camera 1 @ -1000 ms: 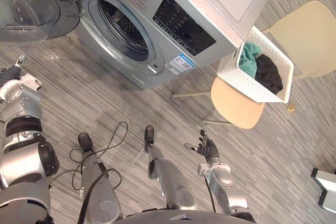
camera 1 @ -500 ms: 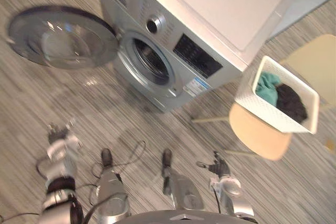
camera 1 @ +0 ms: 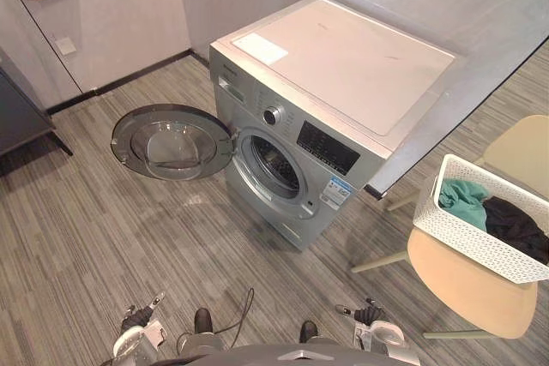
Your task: Pick up the laundry basket with both hands and put the clothes into the washing machine.
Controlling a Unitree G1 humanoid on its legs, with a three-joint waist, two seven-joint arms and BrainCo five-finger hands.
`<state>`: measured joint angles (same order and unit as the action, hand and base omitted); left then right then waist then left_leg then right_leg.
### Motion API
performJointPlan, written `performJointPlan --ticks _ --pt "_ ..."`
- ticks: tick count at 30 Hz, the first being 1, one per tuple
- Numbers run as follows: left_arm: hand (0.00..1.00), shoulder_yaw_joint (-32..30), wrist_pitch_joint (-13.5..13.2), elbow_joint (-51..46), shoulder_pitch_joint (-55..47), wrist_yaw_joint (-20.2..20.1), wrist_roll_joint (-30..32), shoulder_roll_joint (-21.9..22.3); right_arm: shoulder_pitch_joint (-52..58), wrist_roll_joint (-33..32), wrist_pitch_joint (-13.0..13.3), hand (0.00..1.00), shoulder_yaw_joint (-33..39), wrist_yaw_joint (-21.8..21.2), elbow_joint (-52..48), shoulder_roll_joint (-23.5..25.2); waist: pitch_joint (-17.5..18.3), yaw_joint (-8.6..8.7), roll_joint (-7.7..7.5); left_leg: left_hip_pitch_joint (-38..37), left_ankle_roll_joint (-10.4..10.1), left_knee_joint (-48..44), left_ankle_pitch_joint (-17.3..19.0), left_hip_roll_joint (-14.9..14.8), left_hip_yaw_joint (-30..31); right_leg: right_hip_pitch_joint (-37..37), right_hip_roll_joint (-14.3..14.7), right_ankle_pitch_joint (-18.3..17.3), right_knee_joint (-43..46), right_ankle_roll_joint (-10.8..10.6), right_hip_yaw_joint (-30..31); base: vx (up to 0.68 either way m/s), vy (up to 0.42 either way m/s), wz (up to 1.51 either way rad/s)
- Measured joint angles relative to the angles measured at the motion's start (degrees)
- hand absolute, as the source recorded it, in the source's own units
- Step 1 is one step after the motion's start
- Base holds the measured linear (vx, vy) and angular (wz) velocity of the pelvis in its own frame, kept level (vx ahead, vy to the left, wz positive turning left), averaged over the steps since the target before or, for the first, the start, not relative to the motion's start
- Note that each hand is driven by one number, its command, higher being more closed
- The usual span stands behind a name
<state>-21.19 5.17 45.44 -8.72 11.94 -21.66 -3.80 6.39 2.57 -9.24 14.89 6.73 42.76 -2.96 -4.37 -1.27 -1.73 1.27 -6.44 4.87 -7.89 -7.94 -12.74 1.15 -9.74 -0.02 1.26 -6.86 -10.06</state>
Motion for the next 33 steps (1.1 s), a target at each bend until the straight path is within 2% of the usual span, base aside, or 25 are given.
performJointPlan --ticks 4,9,23,26,33 --pt "0.00 0.0 0.1 1.7 -0.5 -0.3 0.0 0.5 -0.9 -1.5 -0.1 0.00 1.3 0.0 3.7 0.2 0.8 0.57 0.79 -0.8 0.0 0.0 0.3 0.2 -0.1 -1.2 -0.2 -0.2 -0.7 -0.2 0.1 0.00 0.000 0.00" --pt "0.00 -0.1 0.3 3.0 -0.4 -0.7 0.0 0.5 -1.7 -4.5 0.0 0.00 2.9 0.1 5.9 0.2 1.2 0.88 0.82 -1.3 0.0 0.0 0.7 0.2 -0.1 -1.8 -0.2 0.0 -1.1 0.0 0.1 0.02 -0.002 0.00" --pt "0.00 0.0 0.5 4.8 0.7 -1.1 0.6 0.5 -3.9 -4.5 0.0 0.00 4.3 0.2 8.0 0.2 1.7 1.27 1.38 -3.0 -0.2 0.0 1.1 0.5 -0.2 -4.3 -0.1 0.2 -2.2 -0.5 0.0 0.02 -0.005 -0.01" --pt "0.00 -0.4 1.1 9.9 0.6 -1.2 0.9 0.5 -3.7 -4.5 0.1 0.00 7.5 0.4 11.1 0.1 1.9 1.32 1.71 -4.5 -0.1 0.1 1.6 0.5 -0.4 -5.3 -0.2 -0.2 -2.1 -0.4 0.2 -0.05 0.001 -0.02" --pt "0.00 -5.1 3.8 16.9 -2.8 -2.6 8.5 2.2 -2.4 -4.4 -0.3 0.00 16.4 1.4 16.8 -0.3 2.2 1.62 2.31 -6.7 -0.2 0.1 3.0 0.4 -4.3 -4.7 -0.2 -0.5 -1.7 -0.2 3.9 -0.04 0.013 -0.24"
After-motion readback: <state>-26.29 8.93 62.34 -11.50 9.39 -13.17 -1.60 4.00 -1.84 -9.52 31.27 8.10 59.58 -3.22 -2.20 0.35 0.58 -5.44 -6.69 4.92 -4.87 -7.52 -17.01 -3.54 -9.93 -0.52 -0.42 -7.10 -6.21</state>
